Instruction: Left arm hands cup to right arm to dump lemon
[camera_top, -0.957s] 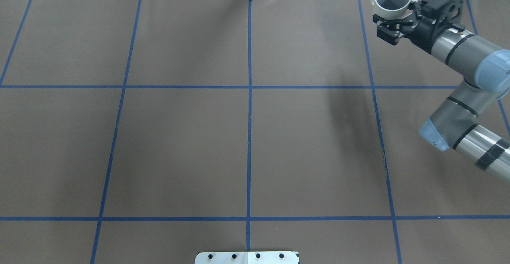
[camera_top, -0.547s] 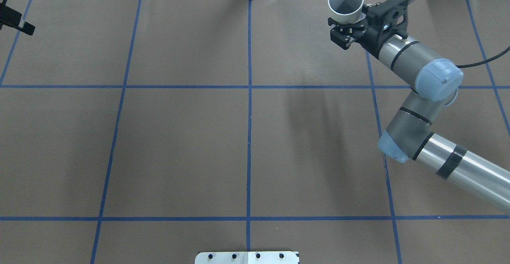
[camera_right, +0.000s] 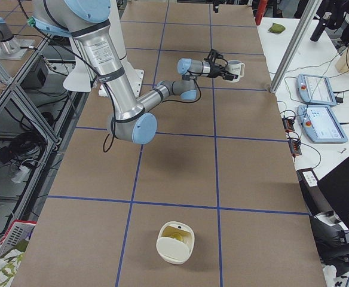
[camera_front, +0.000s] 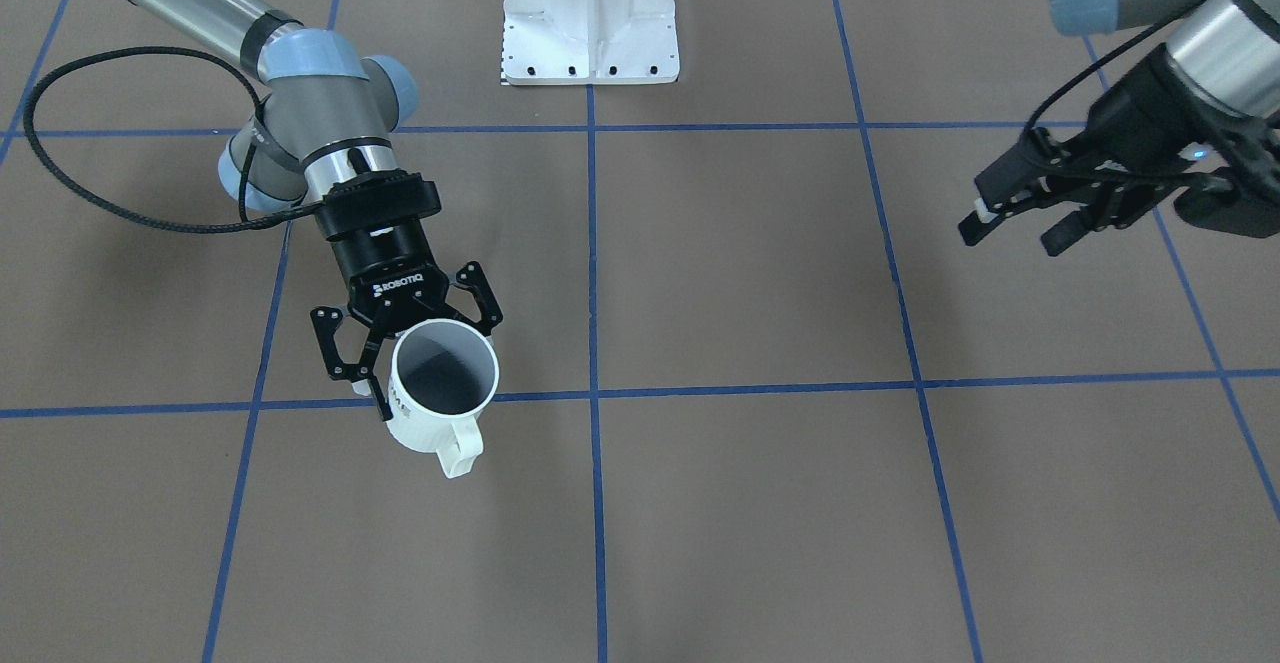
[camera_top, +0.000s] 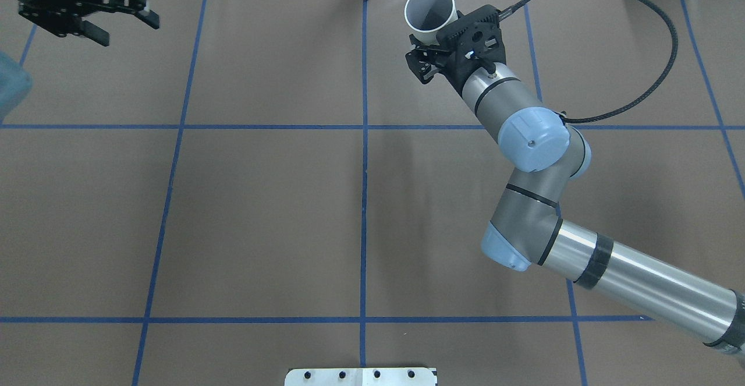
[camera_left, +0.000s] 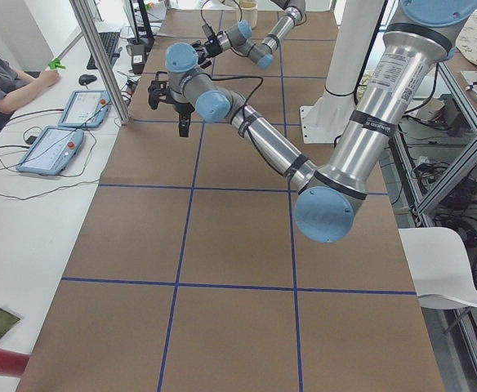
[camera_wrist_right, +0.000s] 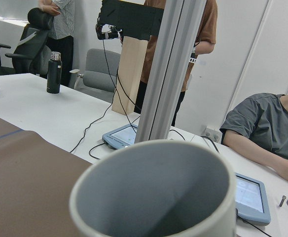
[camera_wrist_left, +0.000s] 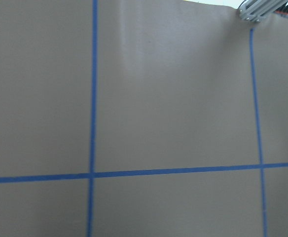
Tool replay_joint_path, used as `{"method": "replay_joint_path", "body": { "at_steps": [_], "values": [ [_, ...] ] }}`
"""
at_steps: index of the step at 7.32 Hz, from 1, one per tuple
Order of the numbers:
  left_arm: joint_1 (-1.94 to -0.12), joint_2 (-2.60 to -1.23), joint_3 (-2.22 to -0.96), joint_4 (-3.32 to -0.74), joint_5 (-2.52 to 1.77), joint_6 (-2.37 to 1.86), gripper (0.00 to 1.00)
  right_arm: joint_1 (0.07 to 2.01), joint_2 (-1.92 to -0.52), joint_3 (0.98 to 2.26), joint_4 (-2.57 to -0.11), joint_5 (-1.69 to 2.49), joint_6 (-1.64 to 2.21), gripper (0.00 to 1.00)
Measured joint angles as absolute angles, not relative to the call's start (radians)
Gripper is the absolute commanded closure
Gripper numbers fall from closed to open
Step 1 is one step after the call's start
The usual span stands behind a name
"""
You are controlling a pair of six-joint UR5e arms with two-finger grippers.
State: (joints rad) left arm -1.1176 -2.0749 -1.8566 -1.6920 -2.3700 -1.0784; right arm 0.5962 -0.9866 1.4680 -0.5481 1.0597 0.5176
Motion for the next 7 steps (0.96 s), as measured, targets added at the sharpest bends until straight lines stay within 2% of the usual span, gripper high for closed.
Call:
{"method": "replay_joint_path", "body": {
  "at_steps": [3, 6, 7],
  "values": [
    [-1.037, -2.225, -1.781, -1.696, -2.304, -1.268, 0.0, 0.588, -0.869, 1.457, -0.746, 1.048, 0.579, 1.0],
    [-1.015, -2.351, -1.617, -1.76, -2.3, -1.302, 0.0, 0.579, -0.76, 1.361, -0.775, 1.049, 0.616, 1.0],
    [-1.012, -2.398, -1.529, -1.829, -2.3, -1.34, 0.07, 0.572, -0.74, 1.342, -0.776, 1.048, 0.623, 1.0]
  ]
}}
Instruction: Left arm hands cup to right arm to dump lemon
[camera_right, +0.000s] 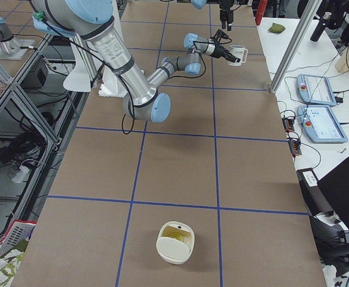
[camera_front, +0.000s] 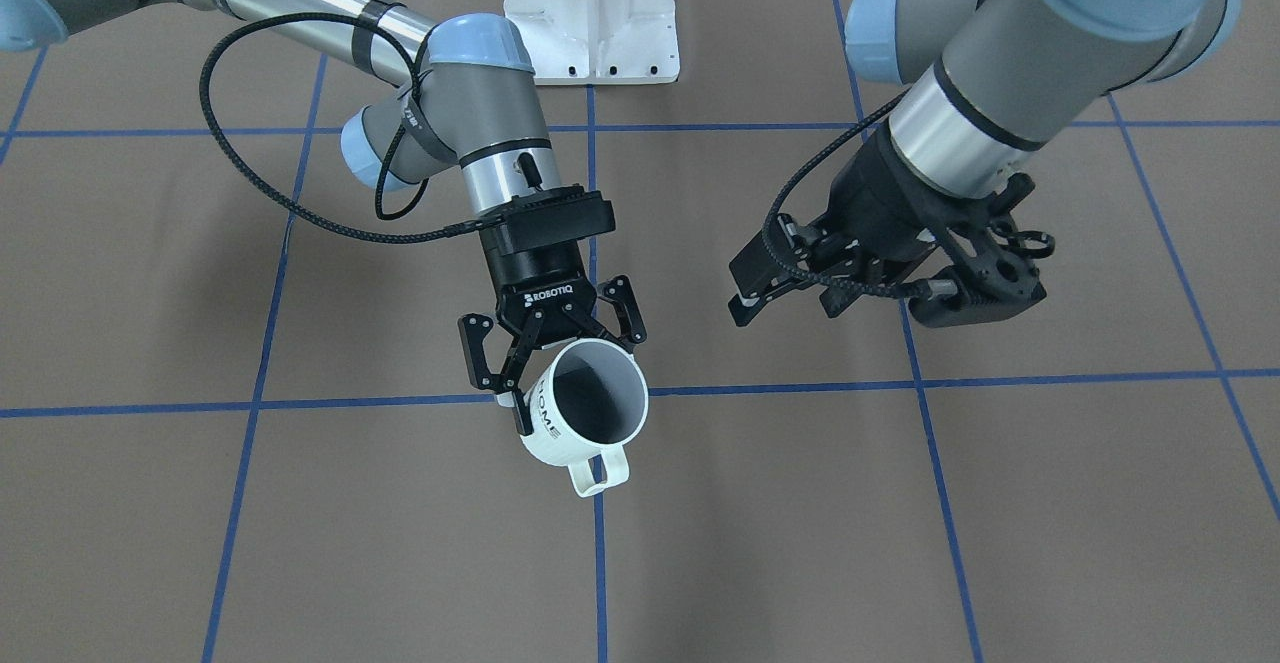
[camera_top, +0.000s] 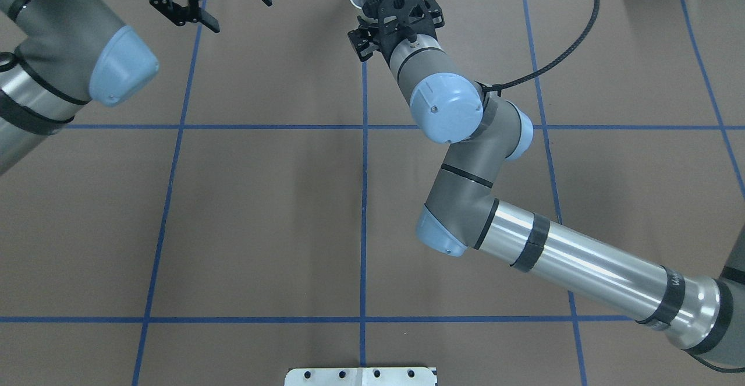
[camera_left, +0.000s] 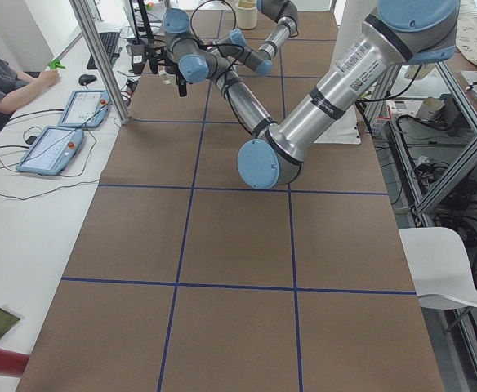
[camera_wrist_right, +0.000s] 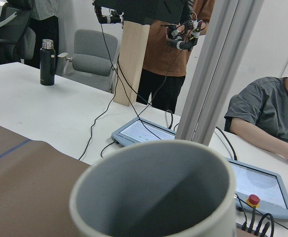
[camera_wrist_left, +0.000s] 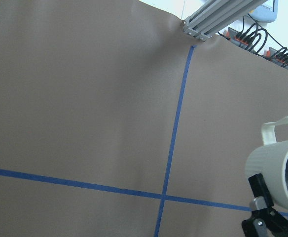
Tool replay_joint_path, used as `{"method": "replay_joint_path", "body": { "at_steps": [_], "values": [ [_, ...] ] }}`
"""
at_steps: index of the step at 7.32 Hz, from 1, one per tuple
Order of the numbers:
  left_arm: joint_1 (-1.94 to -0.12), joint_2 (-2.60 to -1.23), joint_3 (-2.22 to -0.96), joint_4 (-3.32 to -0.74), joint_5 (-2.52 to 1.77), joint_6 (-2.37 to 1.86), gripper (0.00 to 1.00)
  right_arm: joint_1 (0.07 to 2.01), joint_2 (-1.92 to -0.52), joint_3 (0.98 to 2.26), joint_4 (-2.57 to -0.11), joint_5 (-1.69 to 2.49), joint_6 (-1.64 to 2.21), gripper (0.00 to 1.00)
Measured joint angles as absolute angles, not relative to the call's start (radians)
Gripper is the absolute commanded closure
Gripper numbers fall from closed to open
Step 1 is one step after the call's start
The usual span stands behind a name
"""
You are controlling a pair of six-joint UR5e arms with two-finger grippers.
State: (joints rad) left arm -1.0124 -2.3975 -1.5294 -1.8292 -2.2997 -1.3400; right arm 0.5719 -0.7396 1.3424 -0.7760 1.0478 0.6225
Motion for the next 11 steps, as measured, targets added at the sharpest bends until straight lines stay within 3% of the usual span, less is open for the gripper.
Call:
{"method": "replay_joint_path", "body": {
  "at_steps": [1, 2, 6, 9, 11],
  "values": [
    [-1.012, -2.436, -1.453, -1.896, -2.3, -1.382, 0.28, 0.565, -0.732, 1.337, -0.775, 1.046, 0.625, 1.0],
    [-1.011, -2.459, -1.411, -1.935, -2.3, -1.422, 0.42, 0.56, -0.729, 1.338, -0.773, 1.04, 0.626, 1.0],
    [-0.972, -2.489, -1.396, -1.963, -2.299, -1.48, 0.47, 0.545, -0.731, 1.346, -0.771, 1.012, 0.624, 0.95],
    [-0.964, -2.492, -1.405, -1.965, -2.299, -1.48, 0.61, 0.539, -0.731, 1.349, -0.771, 1.001, 0.623, 0.95],
    [-0.955, -2.491, -1.405, -1.965, -2.299, -1.48, 0.61, 0.536, -0.731, 1.358, -0.77, 0.996, 0.623, 0.95]
  ]
}}
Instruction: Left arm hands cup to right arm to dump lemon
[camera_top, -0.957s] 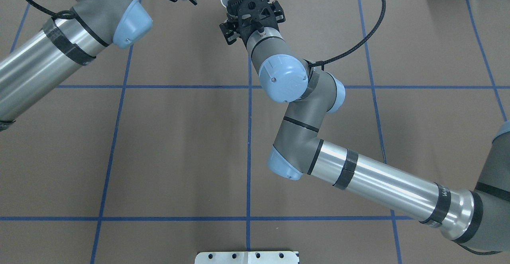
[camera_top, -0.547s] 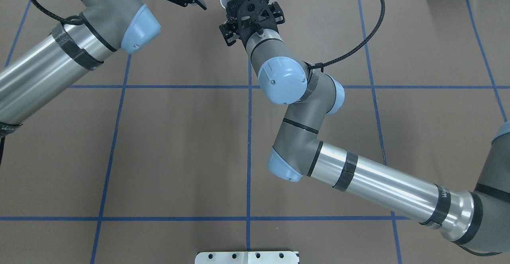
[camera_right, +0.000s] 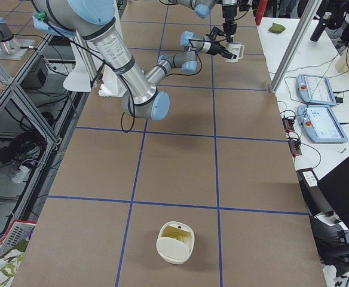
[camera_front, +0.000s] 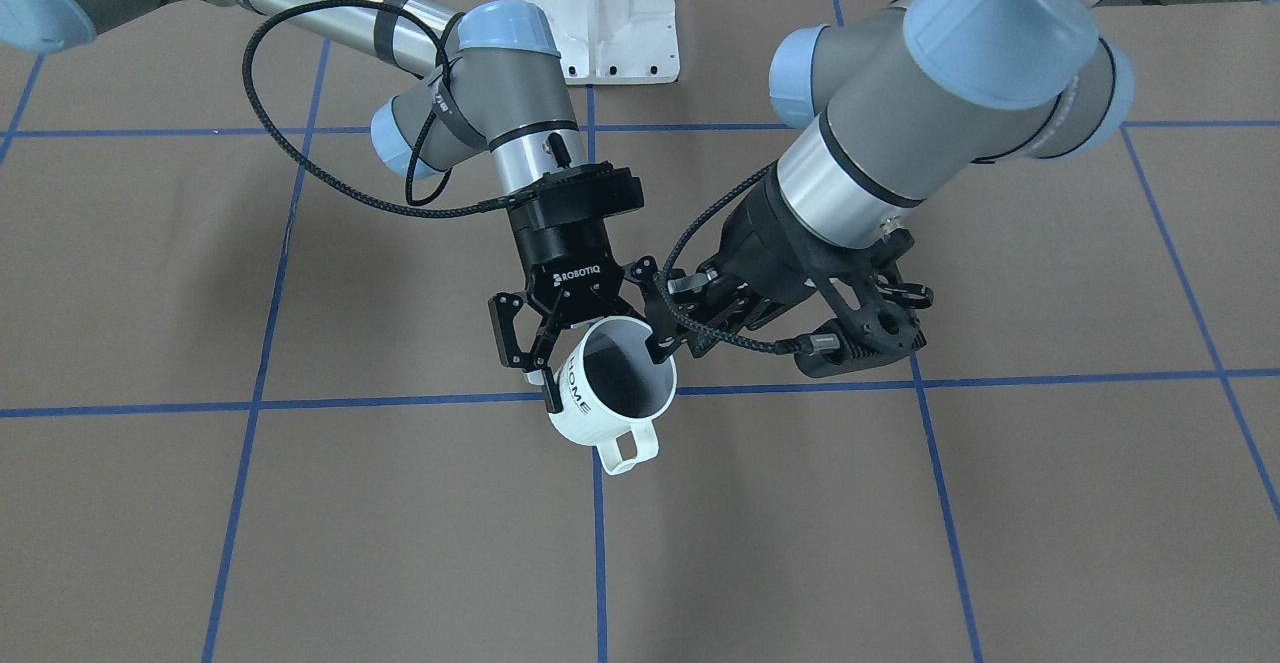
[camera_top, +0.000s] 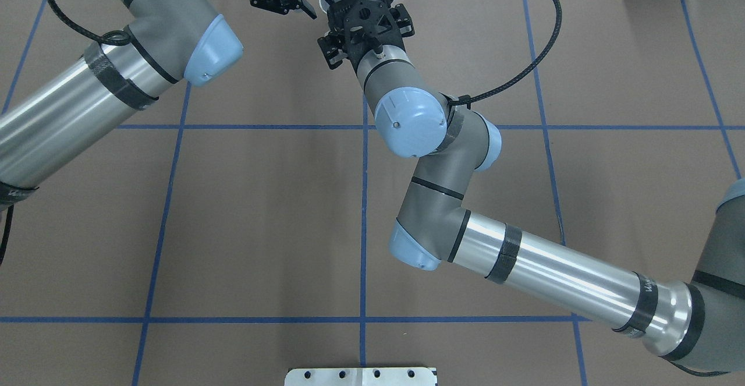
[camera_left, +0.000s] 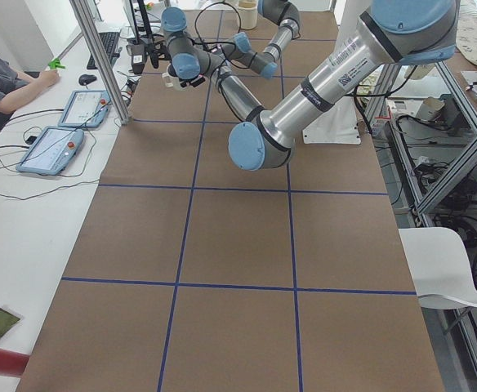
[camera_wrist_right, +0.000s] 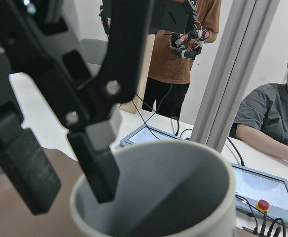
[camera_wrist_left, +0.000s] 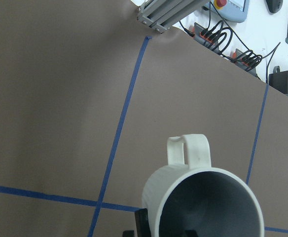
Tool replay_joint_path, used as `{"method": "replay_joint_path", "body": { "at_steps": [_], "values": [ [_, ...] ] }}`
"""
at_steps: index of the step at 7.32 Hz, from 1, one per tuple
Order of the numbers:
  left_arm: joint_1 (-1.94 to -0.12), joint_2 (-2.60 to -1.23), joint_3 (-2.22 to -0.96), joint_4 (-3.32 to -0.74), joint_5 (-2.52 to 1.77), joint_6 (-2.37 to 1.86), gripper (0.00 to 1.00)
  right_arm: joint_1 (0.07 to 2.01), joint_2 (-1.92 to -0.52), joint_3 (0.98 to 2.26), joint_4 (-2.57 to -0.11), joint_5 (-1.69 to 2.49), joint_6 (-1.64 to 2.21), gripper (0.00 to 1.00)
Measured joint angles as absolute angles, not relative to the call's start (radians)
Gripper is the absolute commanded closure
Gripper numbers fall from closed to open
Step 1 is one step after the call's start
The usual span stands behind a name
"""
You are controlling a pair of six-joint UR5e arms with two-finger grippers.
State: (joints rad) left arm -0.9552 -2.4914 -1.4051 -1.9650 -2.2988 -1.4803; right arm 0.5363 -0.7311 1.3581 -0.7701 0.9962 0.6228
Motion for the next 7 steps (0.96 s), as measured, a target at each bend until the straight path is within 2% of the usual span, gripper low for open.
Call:
{"method": "replay_joint_path", "body": {
  "at_steps": [1, 2, 4, 5, 6, 7],
  "values": [
    [-0.953, -2.491, -1.405, -1.965, -2.299, -1.48, 0.63, 0.535, -0.732, 1.361, -0.77, 0.996, 0.623, 0.95],
    [-0.95, -2.491, -1.405, -1.965, -2.298, -1.48, 0.72, 0.533, -0.733, 1.363, -0.77, 0.996, 0.623, 0.94],
    [-0.948, -2.49, -1.405, -1.965, -2.298, -1.48, 1.0, 0.531, -0.735, 1.366, -0.77, 0.996, 0.622, 0.92],
    [-0.947, -2.489, -1.405, -1.964, -2.298, -1.48, 1.0, 0.53, -0.737, 1.369, -0.77, 0.996, 0.621, 0.86],
    [-0.947, -2.489, -1.405, -1.963, -2.298, -1.479, 1.0, 0.53, -0.738, 1.373, -0.77, 0.996, 0.619, 0.36],
    [-0.946, -2.489, -1.405, -1.963, -2.297, -1.479, 1.0, 0.529, -0.739, 1.376, -0.77, 0.994, 0.617, 0.01]
  ]
}}
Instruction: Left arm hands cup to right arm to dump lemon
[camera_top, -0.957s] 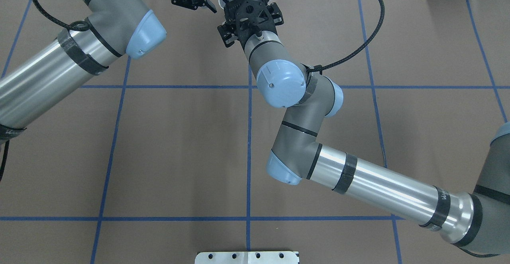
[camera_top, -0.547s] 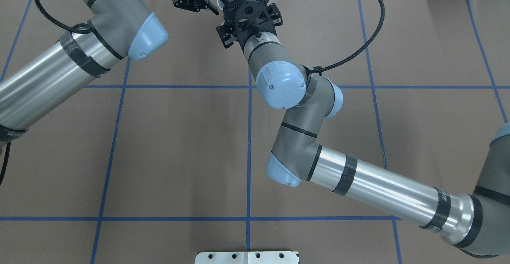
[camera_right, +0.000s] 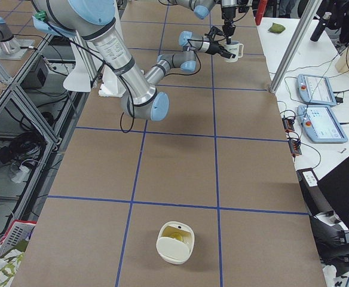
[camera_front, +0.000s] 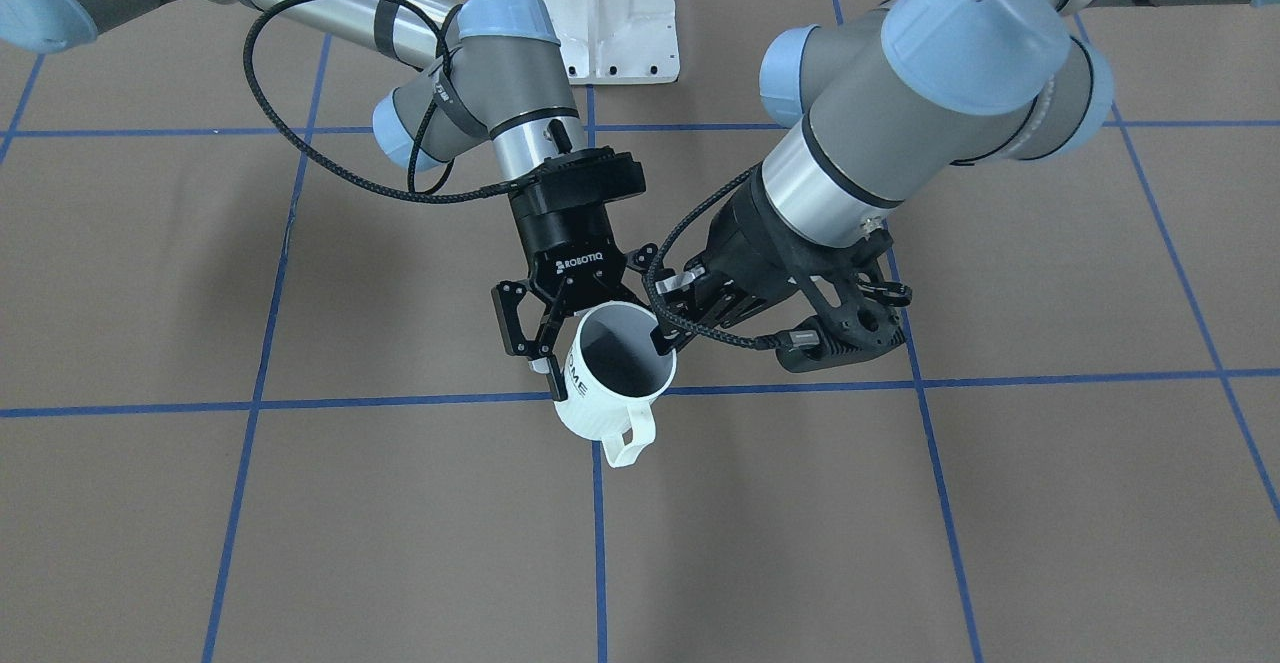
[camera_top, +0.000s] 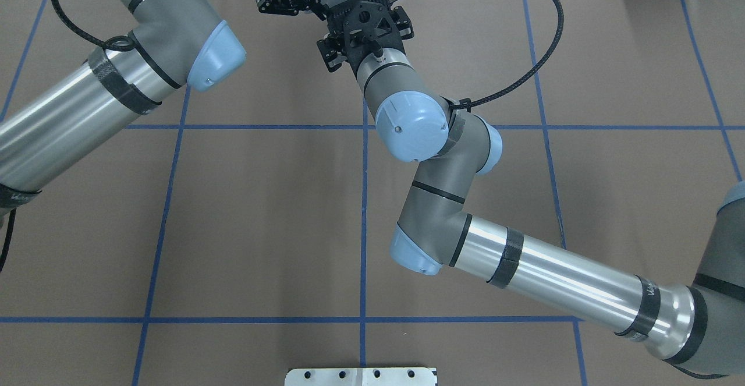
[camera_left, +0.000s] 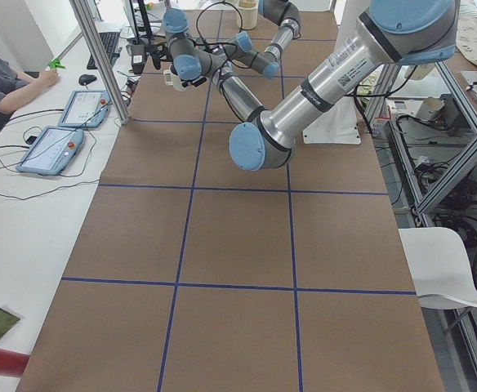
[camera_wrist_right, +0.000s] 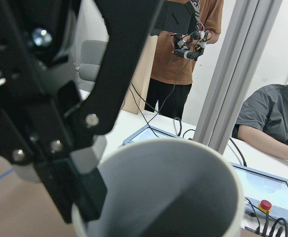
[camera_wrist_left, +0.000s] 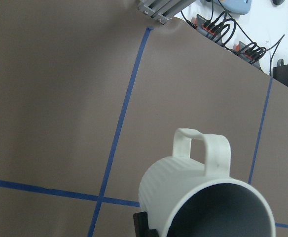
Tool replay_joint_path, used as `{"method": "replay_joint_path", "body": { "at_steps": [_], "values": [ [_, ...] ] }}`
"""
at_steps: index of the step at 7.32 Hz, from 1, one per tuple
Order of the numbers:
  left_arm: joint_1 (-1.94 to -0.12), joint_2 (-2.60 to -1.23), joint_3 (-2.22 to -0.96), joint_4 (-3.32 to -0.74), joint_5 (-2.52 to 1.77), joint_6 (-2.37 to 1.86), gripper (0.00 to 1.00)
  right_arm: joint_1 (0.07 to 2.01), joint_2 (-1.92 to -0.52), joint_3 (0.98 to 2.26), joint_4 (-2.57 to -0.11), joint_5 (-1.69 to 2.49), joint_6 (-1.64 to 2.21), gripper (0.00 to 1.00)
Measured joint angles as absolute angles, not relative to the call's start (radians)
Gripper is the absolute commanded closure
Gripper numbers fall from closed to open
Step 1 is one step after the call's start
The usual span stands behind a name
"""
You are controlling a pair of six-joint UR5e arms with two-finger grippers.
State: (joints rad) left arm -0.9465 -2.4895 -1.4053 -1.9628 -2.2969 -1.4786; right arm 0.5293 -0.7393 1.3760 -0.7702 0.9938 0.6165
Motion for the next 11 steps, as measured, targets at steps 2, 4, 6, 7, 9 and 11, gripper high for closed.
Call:
{"method": "replay_joint_path", "body": {
  "at_steps": [2, 4, 6, 7, 9, 11],
  "values": [
    [-0.946, -2.488, -1.403, -1.96, -2.296, -1.479, 1.0, 0.52, -0.746, 1.391, -0.768, 0.968, 0.617, 0.0],
    [-0.946, -2.488, -1.404, -1.961, -2.297, -1.479, 1.0, 0.506, -0.781, 1.438, -0.769, 0.96, 0.619, 0.0],
    [-0.946, -2.486, -1.404, -1.96, -2.297, -1.479, 1.0, 0.49, -0.829, 1.493, -0.768, 0.957, 0.62, 0.0],
    [-0.946, -2.486, -1.403, -1.96, -2.297, -1.479, 1.0, 0.483, -0.857, 1.527, -0.767, 0.955, 0.62, 0.0],
    [-0.947, -2.485, -1.401, -1.957, -2.284, -1.48, 1.0, 0.474, -0.908, 1.585, -0.767, 0.952, 0.619, 0.0],
    [-0.954, -2.483, -1.4, -1.955, -2.269, -1.479, 1.0, 0.468, -0.934, 1.621, -0.765, 0.953, 0.618, 0.01]
  ]
}}
